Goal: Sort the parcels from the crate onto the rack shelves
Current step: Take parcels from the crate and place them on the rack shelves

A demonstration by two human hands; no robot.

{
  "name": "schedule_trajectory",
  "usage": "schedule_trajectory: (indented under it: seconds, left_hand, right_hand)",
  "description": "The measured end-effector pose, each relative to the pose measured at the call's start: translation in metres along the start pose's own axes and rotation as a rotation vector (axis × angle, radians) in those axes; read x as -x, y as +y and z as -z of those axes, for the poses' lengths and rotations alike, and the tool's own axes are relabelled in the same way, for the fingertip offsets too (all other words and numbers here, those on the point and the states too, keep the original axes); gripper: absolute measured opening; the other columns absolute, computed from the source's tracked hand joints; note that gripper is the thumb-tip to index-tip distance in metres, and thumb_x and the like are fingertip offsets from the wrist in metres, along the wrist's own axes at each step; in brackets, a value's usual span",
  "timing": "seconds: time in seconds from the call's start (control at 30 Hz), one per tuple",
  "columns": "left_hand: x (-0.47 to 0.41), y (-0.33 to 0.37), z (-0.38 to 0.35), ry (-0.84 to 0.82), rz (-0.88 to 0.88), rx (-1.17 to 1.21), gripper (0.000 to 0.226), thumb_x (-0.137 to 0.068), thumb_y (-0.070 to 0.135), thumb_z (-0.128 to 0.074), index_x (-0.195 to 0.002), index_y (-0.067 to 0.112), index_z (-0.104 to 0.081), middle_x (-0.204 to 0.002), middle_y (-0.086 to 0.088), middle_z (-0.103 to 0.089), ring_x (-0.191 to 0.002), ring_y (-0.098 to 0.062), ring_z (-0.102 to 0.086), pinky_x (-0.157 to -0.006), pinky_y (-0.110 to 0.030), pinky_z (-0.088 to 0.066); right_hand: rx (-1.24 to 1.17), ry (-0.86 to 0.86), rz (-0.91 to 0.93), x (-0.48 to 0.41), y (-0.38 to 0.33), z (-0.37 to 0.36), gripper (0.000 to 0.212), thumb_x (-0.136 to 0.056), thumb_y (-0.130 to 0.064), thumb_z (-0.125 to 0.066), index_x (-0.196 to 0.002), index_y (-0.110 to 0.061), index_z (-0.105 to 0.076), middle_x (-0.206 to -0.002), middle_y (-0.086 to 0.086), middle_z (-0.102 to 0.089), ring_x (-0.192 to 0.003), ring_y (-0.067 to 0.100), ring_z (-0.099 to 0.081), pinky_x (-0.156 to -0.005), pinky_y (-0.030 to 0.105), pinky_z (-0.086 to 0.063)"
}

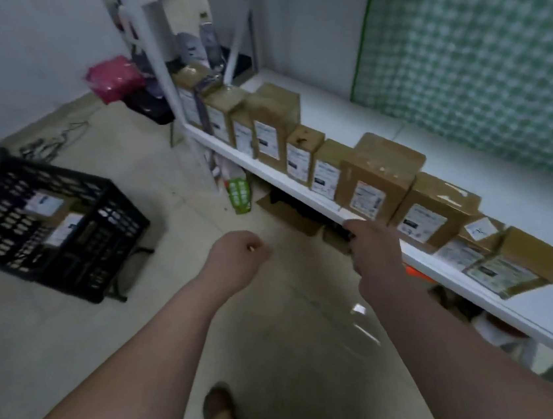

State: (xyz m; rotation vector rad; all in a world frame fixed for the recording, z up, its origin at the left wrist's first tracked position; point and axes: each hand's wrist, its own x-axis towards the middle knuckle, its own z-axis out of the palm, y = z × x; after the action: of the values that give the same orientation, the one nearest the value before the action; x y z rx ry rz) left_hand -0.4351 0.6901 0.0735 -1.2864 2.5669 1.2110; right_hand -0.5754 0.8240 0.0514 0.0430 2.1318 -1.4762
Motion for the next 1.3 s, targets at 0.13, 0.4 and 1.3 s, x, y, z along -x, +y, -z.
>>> schedule_trajectory:
  seconds: [0.13, 0.4, 1.3]
  left_hand:
    - [-0.006, -0.066, 0.065, 0.098, 0.129, 0.159, 0.016, -0.091, 0.025, -0.06, -0.087, 0.013, -0.07, -0.071, 0.001, -0.055, -0.06, -0.011, -0.048, -0.053, -0.025, -0.035]
    - [-0.032, -0.221, 0.211, 0.191, 0.271, 0.261, 0.013, -0.095, 0.025, -0.055, -0.097, 0.018, -0.066, -0.08, -0.002, -0.063, -0.061, -0.012, -0.053, -0.049, -0.023, -0.04]
    - [-0.186, -0.538, 0.419, 0.28, 0.773, 0.323, 0.028, -0.089, 0.023, -0.059, -0.116, 0.014, -0.062, -0.105, -0.003, -0.063, -0.09, -0.016, -0.059, -0.077, -0.025, -0.045]
  right_hand:
    - [0.042, -0.115, 0.019, 0.016, -0.022, -0.082, 0.022, -0.093, -0.017, -0.054, -0.072, -0.023, -0.06, -0.07, -0.004, -0.051, -0.061, 0.014, -0.042, -0.06, 0.031, -0.036]
    - [0.081, -0.252, -0.04, 0.058, -0.057, -0.31, 0.026, -0.089, -0.014, -0.055, -0.063, -0.018, -0.06, -0.061, -0.001, -0.053, -0.056, 0.016, -0.044, -0.061, 0.034, -0.036]
    - [0.755, -0.858, -0.037, 0.012, -0.059, -0.741, 0.014, -0.095, -0.016, -0.052, -0.086, -0.02, -0.061, -0.086, 0.006, -0.061, -0.074, 0.019, -0.056, -0.066, 0.03, -0.047]
